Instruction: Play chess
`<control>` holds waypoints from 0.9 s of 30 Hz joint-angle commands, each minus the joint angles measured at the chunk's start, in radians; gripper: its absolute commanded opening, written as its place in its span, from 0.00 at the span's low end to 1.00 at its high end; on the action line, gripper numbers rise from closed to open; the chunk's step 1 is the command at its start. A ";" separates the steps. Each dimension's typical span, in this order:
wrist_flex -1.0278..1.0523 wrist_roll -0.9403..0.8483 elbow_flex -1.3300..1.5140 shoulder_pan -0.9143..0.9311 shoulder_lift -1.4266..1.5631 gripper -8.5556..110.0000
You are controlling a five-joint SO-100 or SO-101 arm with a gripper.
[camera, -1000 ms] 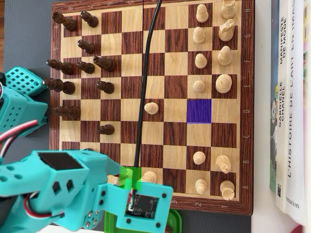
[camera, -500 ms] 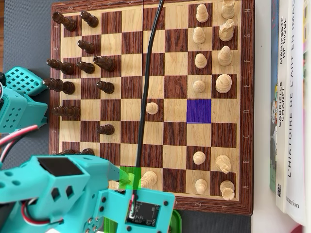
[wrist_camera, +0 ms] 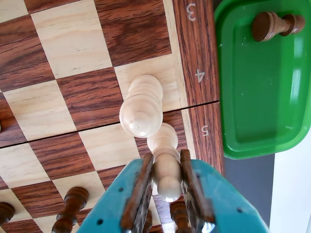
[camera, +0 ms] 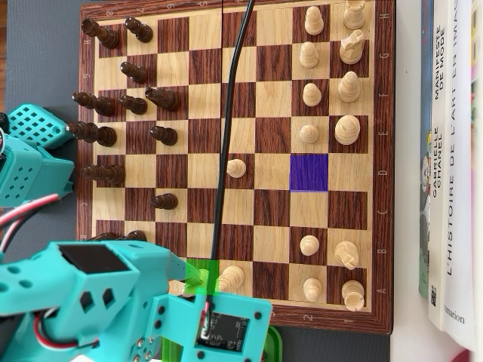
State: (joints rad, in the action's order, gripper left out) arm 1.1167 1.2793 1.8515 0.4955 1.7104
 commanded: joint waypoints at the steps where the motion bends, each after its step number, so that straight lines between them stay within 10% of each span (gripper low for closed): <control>1: -0.014 -0.002 -0.008 0.002 0.005 0.13; 27: -0.014 -0.002 -0.003 0.002 -0.021 0.13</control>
State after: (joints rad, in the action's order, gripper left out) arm 1.1167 1.2793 1.8577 0.4955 1.6889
